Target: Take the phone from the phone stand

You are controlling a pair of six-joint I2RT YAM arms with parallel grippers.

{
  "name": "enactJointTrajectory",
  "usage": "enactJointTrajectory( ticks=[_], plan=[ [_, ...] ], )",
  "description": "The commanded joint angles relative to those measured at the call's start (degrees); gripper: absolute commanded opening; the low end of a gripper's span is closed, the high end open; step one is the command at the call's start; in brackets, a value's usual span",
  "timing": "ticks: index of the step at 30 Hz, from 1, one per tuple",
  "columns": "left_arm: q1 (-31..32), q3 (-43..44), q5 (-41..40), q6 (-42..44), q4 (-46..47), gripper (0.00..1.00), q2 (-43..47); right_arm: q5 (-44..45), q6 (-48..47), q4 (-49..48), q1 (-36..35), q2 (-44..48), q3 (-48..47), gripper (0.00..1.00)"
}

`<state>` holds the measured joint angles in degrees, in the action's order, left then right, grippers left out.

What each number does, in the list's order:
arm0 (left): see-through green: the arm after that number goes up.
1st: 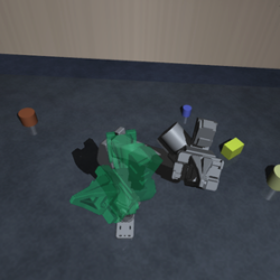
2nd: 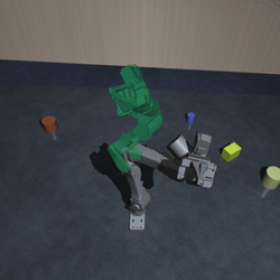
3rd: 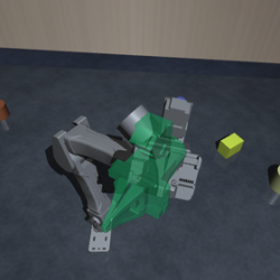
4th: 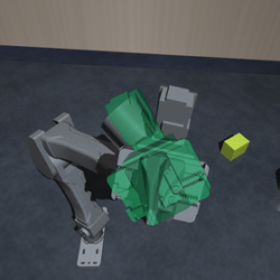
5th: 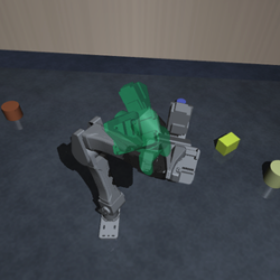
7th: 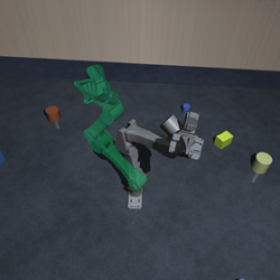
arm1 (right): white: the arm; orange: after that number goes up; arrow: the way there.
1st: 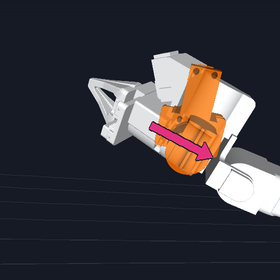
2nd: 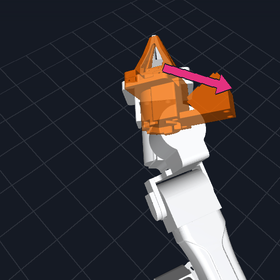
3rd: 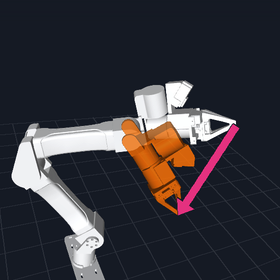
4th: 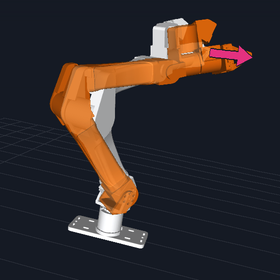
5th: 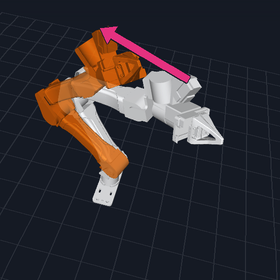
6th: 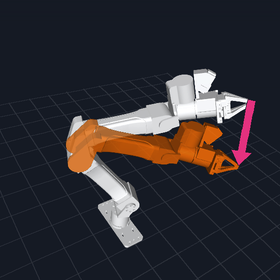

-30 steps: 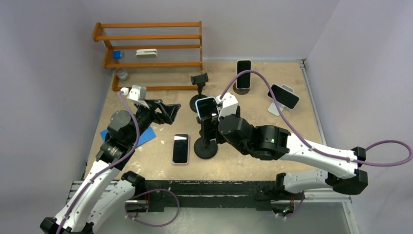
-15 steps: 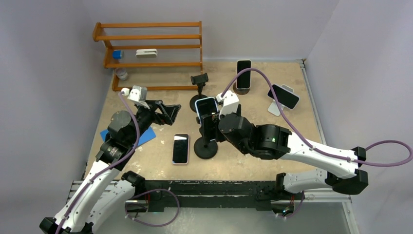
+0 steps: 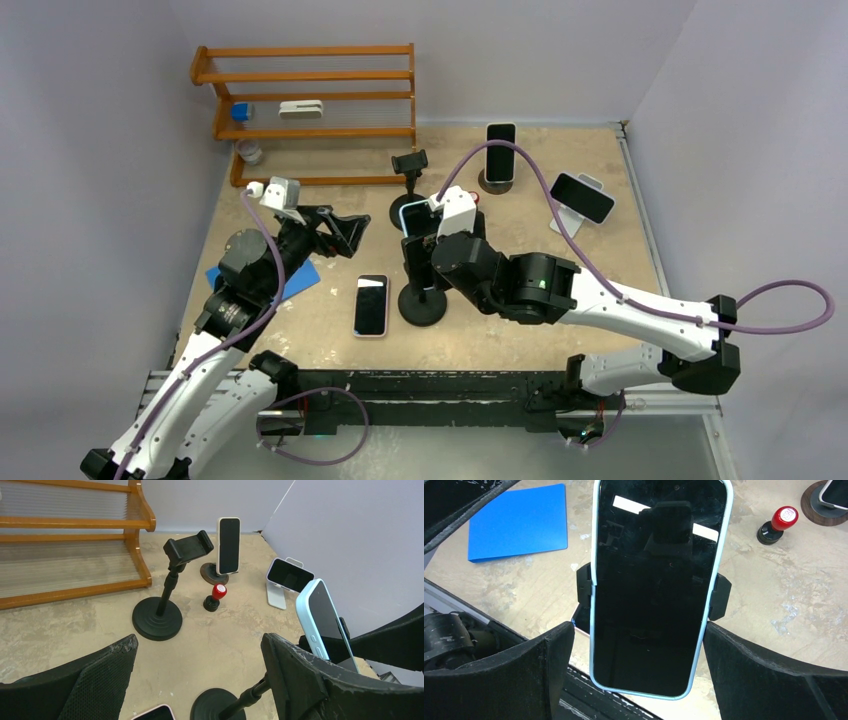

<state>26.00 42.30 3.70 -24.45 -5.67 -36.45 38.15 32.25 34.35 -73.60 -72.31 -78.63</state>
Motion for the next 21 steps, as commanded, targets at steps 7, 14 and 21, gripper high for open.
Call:
enactJointTrajectory(
  ticks=[7, 14, 21],
  plan=[
    [0.37, 1.16, 0.54, 0.45, 0.71, 0.91, 0.56, 2.79, 0.63, -1.08, -0.31, -0.03, 0.17, 0.99],
    [0.5, 1.29, 1.76, 0.45, 0.86, 0.91, 0.71, 5.31, 2.3, 1.11, -0.31, -1.11, 1.4, 0.99],
    [0.81, 1.42, 2.29, 0.37, 0.82, 0.91, 0.89, 5.71, 2.64, 2.21, -0.31, -1.97, 0.53, 0.98]
  ],
)
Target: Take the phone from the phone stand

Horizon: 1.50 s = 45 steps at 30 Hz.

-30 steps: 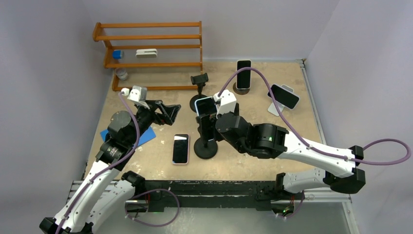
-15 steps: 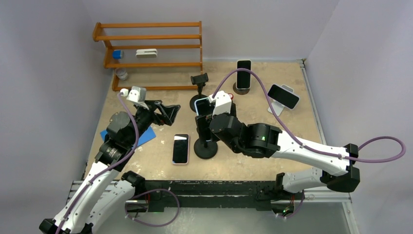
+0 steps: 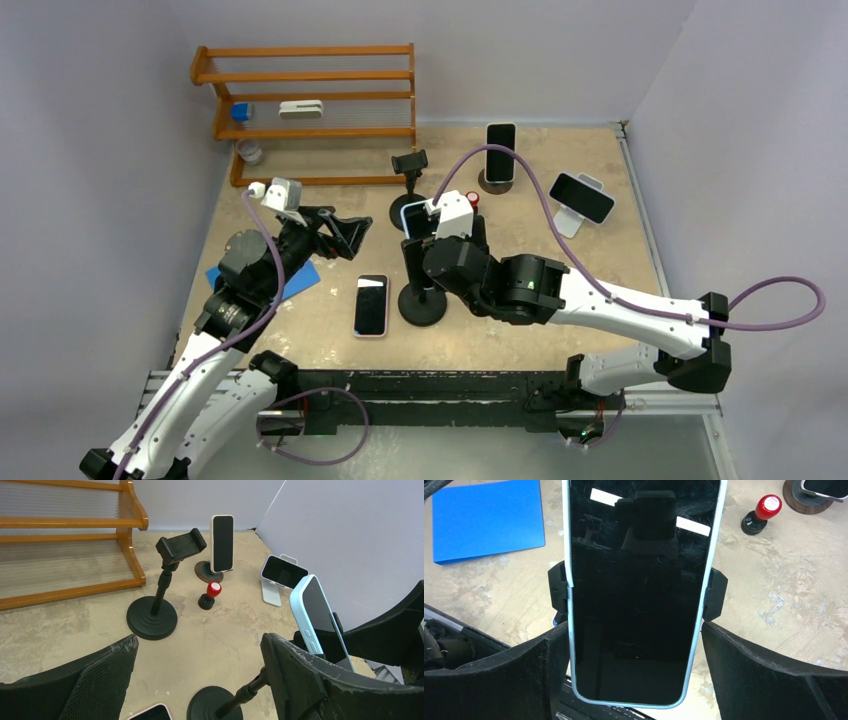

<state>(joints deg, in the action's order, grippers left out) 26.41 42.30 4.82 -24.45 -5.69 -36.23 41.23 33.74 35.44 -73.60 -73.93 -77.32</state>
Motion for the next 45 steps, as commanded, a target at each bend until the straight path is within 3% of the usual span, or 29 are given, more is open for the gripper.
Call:
enactJointTrajectory(
  ticks=[1, 12, 20, 29, 37, 45],
  plan=[
    [0.39, 1.46, 1.38, 0.3, 0.81, 0.91, 0.65, 2.55, 1.17, 1.33, -0.31, -0.74, -1.01, 0.98],
    [0.39, 1.51, 7.41, -1.1, 2.23, 0.91, 1.43, 2.67, 0.84, 2.94, -0.31, -1.49, -2.35, 0.92],
    [0.39, 2.18, 9.11, -1.59, 1.97, 0.91, 0.62, 1.43, 0.53, 2.82, -0.31, -1.21, -3.61, 0.99],
    [0.47, 2.26, 9.98, -1.22, 2.05, 0.91, 1.13, 2.64, 0.8, 2.61, -0.31, -0.28, -3.52, 0.99],
    [0.57, 1.91, 12.4, -3.92, 2.04, 0.91, 0.9, 1.1, 0.51, 2.0, -0.31, 0.69, -1.39, 0.87],
    [0.57, 1.38, 21.15, -12.23, 4.79, 0.91, -1.28, 1.56, -0.51, 1.27, -0.31, 0.13, -1.32, 0.72]
  ],
)
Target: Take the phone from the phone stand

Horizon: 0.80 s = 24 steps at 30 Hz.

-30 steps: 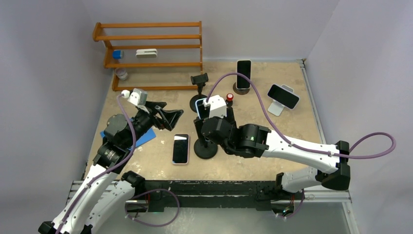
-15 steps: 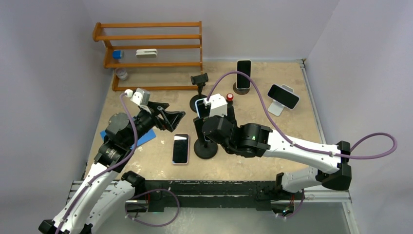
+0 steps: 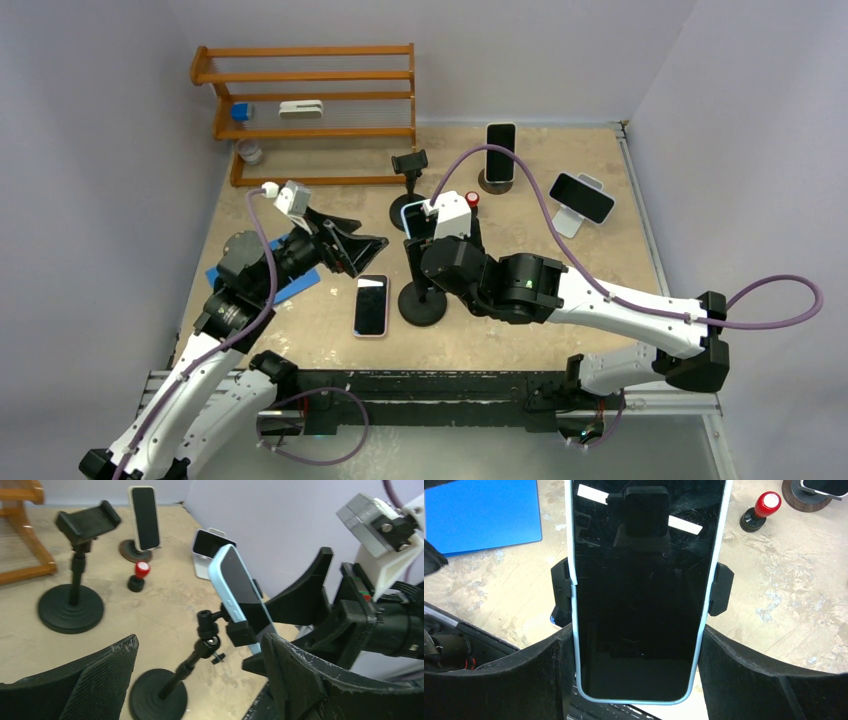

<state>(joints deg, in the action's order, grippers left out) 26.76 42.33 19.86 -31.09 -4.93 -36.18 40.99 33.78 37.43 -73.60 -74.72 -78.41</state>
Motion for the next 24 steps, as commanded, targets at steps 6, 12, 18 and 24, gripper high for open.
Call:
enactJointTrajectory(
  ticks=[6, 12, 18, 24],
  plan=[
    [0.22, 1.79, 13.83, -12.0, 9.5, 0.89, -6.24, 1.9, -0.98, -1.22, -0.31, 0.71, -0.53, 0.6],
    [0.22, 0.31, 17.26, -16.93, 12.69, 0.81, -10.64, 1.56, -1.41, -2.34, -0.31, 1.04, 0.1, 0.51],
    [0.22, -0.62, 20.13, -20.69, 16.69, 0.7, -13.79, 1.25, -1.89, -2.87, -0.31, 1.24, 0.09, 0.5],
    [0.22, -1.0, 23.12, -22.88, 19.16, 0.58, -15.85, 1.32, -2.02, -3.23, -0.31, 1.63, 0.44, 0.5]
  ],
)
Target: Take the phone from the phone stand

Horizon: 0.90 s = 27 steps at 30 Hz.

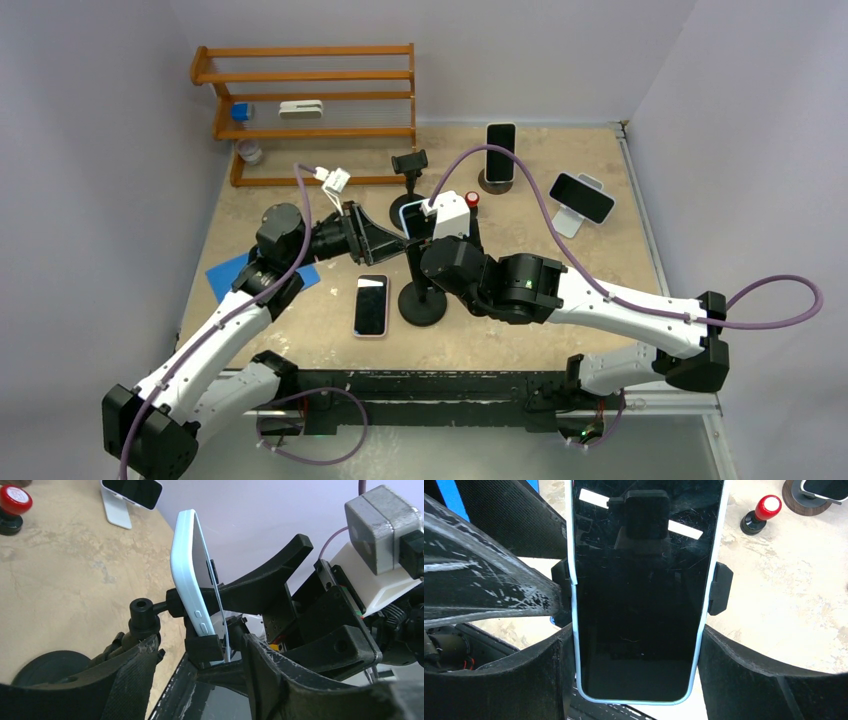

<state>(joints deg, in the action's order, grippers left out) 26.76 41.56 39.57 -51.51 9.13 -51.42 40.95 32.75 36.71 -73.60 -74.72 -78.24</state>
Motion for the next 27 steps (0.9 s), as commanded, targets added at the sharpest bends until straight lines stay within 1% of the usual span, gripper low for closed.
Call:
enactJointTrajectory(
  ticks=[1, 17, 24, 27],
  plan=[
    [0.22, -0.32, 3.69, -2.61, 5.11, 0.58, -0.76, 1.35, -1.02, -2.52, -0.36, 1.76, 0.42, 0.5],
    [0.22, -0.78, 6.45, -4.28, 6.5, 0.44, -2.79, 1.33, -0.97, -2.87, -0.31, 2.06, 0.64, 0.5],
    [0.22, -0.61, 7.05, -4.3, 6.85, 0.24, -3.33, 1.15, -1.2, -2.87, -0.31, 1.73, 0.29, 0.5],
    [0.22, -0.6, 7.03, -4.38, 7.04, 0.1, -3.34, 0.94, -1.29, -2.96, -0.31, 1.66, 0.11, 0.5]
  ],
)
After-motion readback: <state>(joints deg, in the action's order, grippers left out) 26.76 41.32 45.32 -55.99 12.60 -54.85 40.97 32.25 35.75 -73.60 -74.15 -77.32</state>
